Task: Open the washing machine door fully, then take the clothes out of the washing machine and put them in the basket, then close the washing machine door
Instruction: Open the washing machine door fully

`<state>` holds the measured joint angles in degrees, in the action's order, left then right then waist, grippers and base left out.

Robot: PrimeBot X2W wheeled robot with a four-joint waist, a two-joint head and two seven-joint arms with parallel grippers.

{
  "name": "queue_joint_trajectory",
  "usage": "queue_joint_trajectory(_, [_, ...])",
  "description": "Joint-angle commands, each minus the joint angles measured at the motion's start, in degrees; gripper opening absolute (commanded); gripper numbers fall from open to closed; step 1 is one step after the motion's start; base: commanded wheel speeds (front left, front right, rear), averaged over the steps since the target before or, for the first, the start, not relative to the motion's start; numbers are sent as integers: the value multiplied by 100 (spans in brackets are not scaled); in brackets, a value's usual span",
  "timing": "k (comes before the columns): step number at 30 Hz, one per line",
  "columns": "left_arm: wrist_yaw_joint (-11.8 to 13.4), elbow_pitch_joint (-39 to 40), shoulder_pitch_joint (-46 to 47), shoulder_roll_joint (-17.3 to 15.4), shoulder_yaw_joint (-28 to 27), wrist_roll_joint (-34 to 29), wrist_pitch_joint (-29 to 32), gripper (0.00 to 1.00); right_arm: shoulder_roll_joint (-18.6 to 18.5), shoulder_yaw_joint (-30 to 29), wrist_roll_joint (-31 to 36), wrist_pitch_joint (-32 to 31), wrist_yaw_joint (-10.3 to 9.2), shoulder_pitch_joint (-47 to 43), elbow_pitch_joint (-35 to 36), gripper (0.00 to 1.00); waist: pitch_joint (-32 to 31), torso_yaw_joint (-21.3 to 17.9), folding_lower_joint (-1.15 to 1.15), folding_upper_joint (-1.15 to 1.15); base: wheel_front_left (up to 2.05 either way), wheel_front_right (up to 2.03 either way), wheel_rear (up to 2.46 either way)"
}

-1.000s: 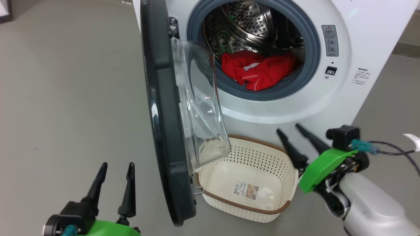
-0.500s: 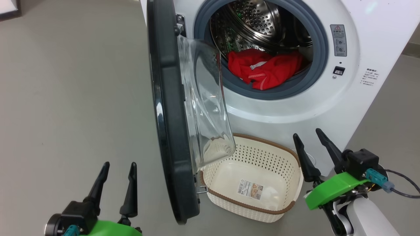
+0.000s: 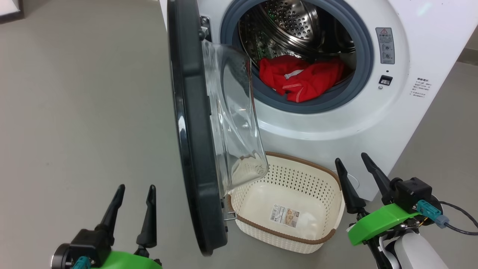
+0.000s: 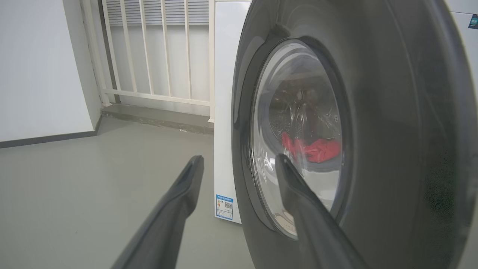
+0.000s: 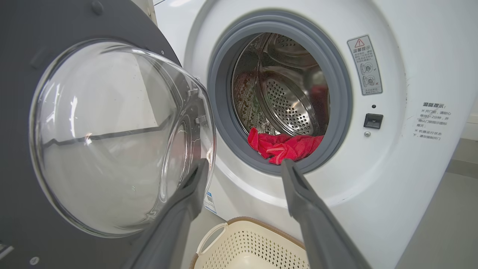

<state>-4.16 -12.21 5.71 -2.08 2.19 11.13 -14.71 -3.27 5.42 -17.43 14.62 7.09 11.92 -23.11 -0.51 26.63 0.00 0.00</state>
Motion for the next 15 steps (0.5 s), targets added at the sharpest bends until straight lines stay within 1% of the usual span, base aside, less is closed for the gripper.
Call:
queue_joint_trajectory(1, [-12,153,93,-79,-159,-26,-29,100,20,82,65,38,40,74,146,100,-3,-1,0,0,0,0,0])
queue_joint_trajectory(15, [-29,50,88,-79,-153,-39,-29,100,35,196,60,38,40,73,53,100,-21,-21,0,0,0,0,0])
